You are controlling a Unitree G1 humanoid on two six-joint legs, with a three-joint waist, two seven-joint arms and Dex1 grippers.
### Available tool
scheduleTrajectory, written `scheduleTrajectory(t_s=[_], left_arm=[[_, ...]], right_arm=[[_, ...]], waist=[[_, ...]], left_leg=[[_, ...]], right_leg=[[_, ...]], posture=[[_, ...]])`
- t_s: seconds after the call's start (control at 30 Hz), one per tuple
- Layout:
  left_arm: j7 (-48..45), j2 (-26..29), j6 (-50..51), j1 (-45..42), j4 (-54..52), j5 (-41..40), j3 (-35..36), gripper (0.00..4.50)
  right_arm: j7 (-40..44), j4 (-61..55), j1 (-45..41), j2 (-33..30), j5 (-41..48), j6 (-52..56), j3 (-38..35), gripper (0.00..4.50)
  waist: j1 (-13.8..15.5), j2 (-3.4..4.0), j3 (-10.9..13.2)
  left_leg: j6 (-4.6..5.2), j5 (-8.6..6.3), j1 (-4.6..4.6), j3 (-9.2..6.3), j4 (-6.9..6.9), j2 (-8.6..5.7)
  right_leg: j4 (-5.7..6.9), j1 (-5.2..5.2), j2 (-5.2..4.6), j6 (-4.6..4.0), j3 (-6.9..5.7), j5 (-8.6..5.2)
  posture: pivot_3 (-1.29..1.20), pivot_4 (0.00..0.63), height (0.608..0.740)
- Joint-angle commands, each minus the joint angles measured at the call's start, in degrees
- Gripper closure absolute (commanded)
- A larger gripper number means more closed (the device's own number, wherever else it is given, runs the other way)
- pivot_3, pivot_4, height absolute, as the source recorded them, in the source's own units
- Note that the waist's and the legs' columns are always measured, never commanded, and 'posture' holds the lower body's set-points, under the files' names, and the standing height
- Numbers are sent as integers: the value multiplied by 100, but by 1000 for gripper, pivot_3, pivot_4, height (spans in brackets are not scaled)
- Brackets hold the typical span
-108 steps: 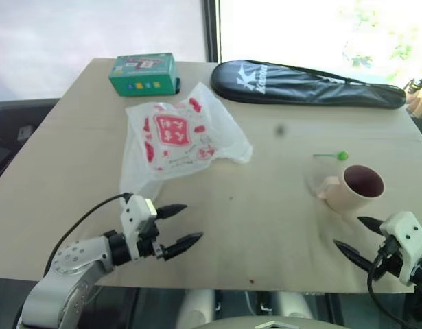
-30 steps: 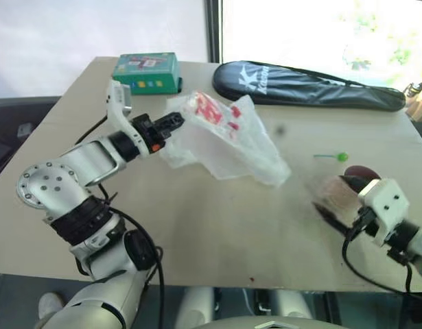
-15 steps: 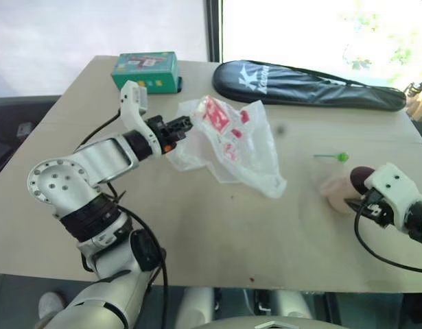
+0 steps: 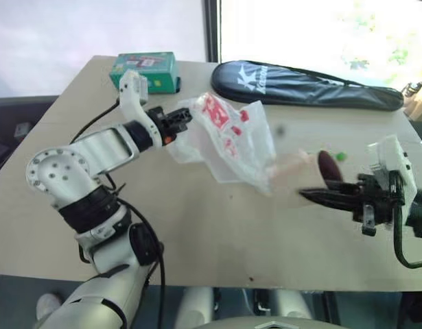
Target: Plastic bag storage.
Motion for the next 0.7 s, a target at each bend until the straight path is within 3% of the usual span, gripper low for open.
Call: scheduleTrajectory(t_s=[0.03,0.17,0.23,0.47,0.7], left_arm=[[-123,47,-261,-344,188,91,-184,4500],[-245,116,-288,-503,308,101,-334,4500],[-301,170,-205,-495,223,77,-370,4500],[-506,466,288,-129,-150,-261,-335,4500],[-397,638,304,289,-153,-1955,-750,4500]], right_arm=[[-414,525,-900,475,-267,52,1022,4438],[-691,1489,-1801,1050,-1974,-119,2681,4438],[-1066,2028,-2018,1359,-2826,-341,3165,4438],[-1966,2758,-2082,2022,-4111,-913,2754,4438],[-1729,3455,-2336,3133,-4225,-1449,2576,4438]], waist=[[17,2,7],[16,1,7],[25,2,7],[10,7,13],[-24,8,14]], left_leg=[[-1,1,-5,0,1,-2],[-1,2,-17,-2,0,-4],[-1,2,-21,0,-3,-4],[-3,2,-41,-2,-16,-8],[-14,7,-30,-5,-18,-3]], right_leg=[[0,-4,-1,-1,0,1],[0,-11,-4,-2,-5,1],[-1,-17,-3,-2,-5,1],[-10,-32,-14,0,-16,0],[3,-30,-12,-1,-15,1]], posture=[[0,150,740],[0,150,740],[0,150,740],[0,150,740],[0,150,740]])
